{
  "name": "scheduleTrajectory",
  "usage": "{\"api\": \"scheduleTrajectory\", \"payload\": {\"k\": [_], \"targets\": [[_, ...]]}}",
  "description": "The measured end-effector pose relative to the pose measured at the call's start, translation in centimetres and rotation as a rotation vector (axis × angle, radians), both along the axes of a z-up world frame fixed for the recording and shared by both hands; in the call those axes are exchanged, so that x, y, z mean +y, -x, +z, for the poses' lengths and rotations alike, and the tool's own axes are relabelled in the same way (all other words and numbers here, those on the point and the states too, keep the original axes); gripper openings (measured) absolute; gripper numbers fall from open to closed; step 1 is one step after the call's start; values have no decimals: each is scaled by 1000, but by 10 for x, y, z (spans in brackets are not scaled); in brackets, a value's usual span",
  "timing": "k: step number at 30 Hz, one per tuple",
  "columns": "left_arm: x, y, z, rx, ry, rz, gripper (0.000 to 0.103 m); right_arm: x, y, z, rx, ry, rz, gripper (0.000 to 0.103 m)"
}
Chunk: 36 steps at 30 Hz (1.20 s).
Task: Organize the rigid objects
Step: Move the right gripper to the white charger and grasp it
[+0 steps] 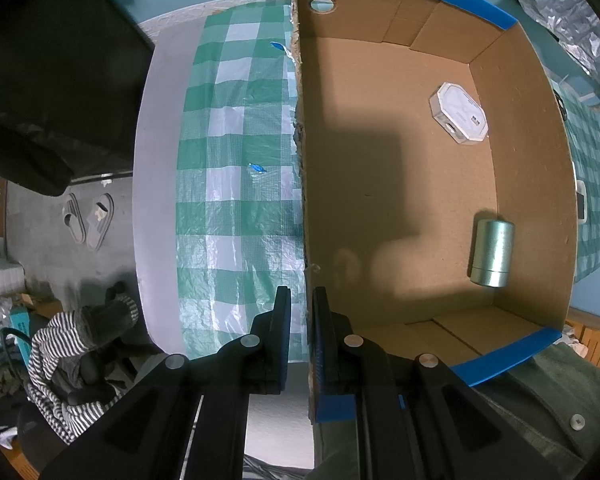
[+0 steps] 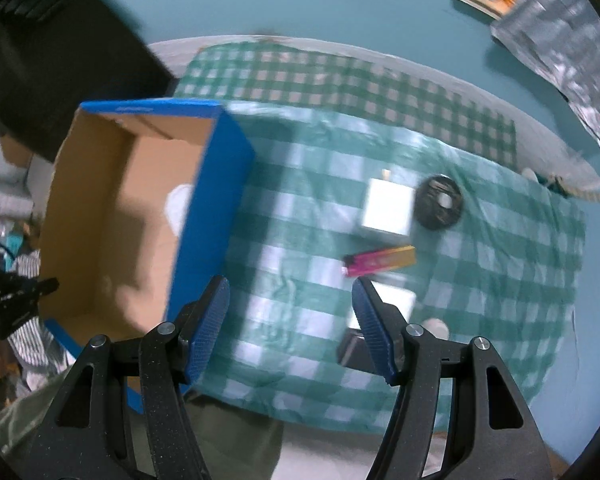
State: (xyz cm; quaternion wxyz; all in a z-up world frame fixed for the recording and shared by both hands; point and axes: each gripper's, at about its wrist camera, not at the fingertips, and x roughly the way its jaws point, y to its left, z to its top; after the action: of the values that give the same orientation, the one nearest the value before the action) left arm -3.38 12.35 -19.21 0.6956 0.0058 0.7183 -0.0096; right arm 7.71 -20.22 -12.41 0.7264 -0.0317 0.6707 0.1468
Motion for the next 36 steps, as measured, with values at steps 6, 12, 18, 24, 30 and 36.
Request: {"api": "scheduleTrajectory", "payload": {"k": [6, 12, 18, 24, 30, 36], "targets": [[0, 0, 0, 0, 2, 1, 11, -43, -9, -12, 32, -2, -116, 65], [1, 0, 0, 0, -2, 1, 10, -77, -15, -32, 89, -29, -193, 65], [0, 0, -1, 1, -5, -2, 11, -85, -13, -61, 147, 1, -199, 65], [0, 1, -1, 3, -7, -1, 10, -82, -6, -94, 203, 31, -199, 65], [1, 1, -1, 5, -9, -3, 10, -83, -4, -113, 225, 52, -228, 65], [1, 1, -2, 5, -10, -4, 11, -79, -2, -128, 248, 70, -244, 65]]}}
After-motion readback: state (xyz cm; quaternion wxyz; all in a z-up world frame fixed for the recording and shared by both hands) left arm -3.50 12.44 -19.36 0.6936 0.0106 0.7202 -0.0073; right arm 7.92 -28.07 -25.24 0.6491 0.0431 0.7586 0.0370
